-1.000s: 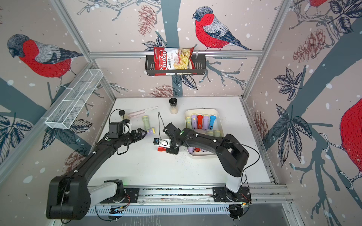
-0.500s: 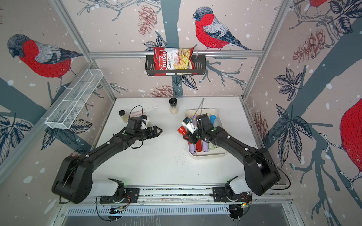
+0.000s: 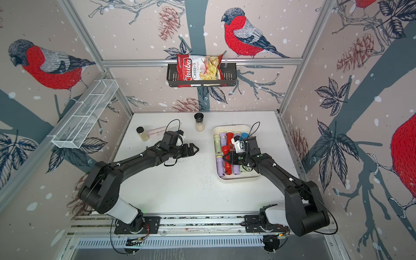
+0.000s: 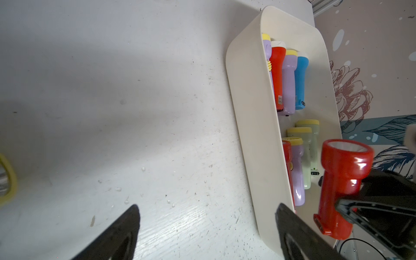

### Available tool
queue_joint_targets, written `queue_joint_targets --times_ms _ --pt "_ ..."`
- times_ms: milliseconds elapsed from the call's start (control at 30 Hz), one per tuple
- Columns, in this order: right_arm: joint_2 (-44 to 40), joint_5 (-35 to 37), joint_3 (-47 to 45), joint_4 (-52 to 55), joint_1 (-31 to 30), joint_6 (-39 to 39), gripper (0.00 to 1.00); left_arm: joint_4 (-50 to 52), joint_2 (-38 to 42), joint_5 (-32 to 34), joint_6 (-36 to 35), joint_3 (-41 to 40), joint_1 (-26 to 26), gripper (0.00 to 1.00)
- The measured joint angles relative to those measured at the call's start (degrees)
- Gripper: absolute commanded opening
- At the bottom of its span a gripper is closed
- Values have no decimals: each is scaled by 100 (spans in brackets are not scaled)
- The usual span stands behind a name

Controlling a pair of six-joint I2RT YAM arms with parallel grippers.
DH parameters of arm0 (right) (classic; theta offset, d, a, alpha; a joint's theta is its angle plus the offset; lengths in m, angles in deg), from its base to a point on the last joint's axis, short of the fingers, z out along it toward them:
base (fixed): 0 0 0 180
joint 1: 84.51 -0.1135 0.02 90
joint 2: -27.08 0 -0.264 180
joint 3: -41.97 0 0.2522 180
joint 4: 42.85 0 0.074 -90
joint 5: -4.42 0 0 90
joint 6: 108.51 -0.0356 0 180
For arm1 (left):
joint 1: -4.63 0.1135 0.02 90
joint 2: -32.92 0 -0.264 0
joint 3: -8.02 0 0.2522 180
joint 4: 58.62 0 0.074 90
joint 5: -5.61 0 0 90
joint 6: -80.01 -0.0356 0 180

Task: Put the flashlights into the storage boxes
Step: Place the flashlight at the storage box.

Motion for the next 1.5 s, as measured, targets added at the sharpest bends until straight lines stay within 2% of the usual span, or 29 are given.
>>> queue_joint_targets --times_ms 300,567,700,933,1200,1333,1500 --pt "-33 98 -229 -96 -133 -466 51 -9 -70 13 -2 125 -20 93" --pt "-118 319 33 4 -186 -455 54 52 26 118 -46 162 -20 93" --pt "-439 560 186 195 -236 -407 54 227 114 168 -192 264 28 92" --pt "-1252 999 247 0 -776 24 55 1001 562 507 -739 444 529 91" --pt "-1239 1161 254 -391 -1419 546 56 1945 1268 1268 -1670 402 988 90" --pt "-1060 1207 365 -428 -1565 780 56 2149 1207 1303 -2197 402 1362 89" --pt "-944 1239 452 -470 -1744 935 57 2461 577 1198 -2767 634 1731 89"
